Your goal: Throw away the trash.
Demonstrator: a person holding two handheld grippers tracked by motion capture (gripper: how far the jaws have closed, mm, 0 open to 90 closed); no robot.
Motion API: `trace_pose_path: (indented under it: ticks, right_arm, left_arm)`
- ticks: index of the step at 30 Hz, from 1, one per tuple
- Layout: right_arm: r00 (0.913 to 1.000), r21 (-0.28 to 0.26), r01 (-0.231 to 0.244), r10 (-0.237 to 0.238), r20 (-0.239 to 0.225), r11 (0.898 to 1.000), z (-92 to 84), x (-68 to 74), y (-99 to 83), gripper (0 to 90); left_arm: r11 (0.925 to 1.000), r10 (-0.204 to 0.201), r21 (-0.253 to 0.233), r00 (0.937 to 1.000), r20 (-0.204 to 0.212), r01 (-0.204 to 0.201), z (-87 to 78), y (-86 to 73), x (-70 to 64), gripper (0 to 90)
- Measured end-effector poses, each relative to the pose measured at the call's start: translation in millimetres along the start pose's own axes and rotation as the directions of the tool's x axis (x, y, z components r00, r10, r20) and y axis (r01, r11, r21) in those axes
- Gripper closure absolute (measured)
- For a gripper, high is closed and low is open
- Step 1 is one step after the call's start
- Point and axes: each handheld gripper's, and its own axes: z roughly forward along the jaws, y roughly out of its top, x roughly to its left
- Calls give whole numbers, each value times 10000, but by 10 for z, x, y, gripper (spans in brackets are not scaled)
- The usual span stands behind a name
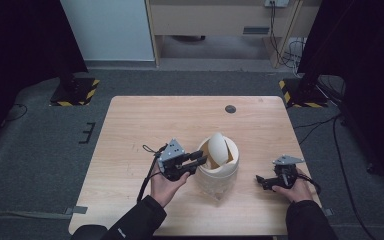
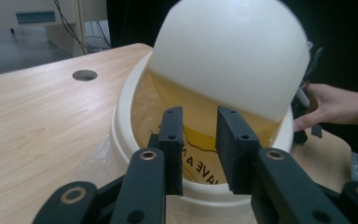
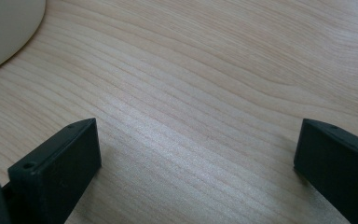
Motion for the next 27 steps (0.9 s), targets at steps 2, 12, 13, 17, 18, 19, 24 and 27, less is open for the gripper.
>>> trace_pose_path:
  ticks: [2, 12, 13, 17, 18, 19, 24, 27]
  right_arm:
    - [10000, 4, -4, 4, 1, 10000, 0, 1, 0, 6]
    - [10000, -1, -3, 3, -2, 10000, 0, 0, 0, 6]
    - [10000, -1, -3, 3, -2, 10000, 0, 0, 0, 6]
    - [10000, 1, -5, 5, -1, 10000, 0, 0, 0, 6]
    - [10000, 3, -5, 5, -1, 10000, 0, 0, 0, 6]
    - [10000, 1, -3, 3, -2, 10000, 0, 0, 0, 6]
    - [10000, -2, 4, -4, 3, 10000, 0, 0, 0, 6]
    - [10000, 3, 1, -1, 2, 10000, 0, 0, 0, 6]
  left_arm:
    - [9999, -15, -159, 10000, -75, 13, -92, 19, 26, 696]
    - [9991, -231, -364, 9987, -461, 214, -366, -27, 135, 670]
    - [9994, -228, -287, 9984, -519, 214, -389, -47, 151, 670]
    - [9994, -342, -79, 9966, -748, 337, -465, -142, 227, 659]
    - [9993, -374, 13, 9959, -825, 376, -490, -175, 253, 657]
    - [9990, -429, 69, 9952, -885, 437, -509, -201, 272, 654]
    - [9969, -554, 498, 9918, -1154, 615, -596, -341, 351, 615]
    - [9946, -652, 722, 9895, -1290, 750, -650, -411, 399, 586]
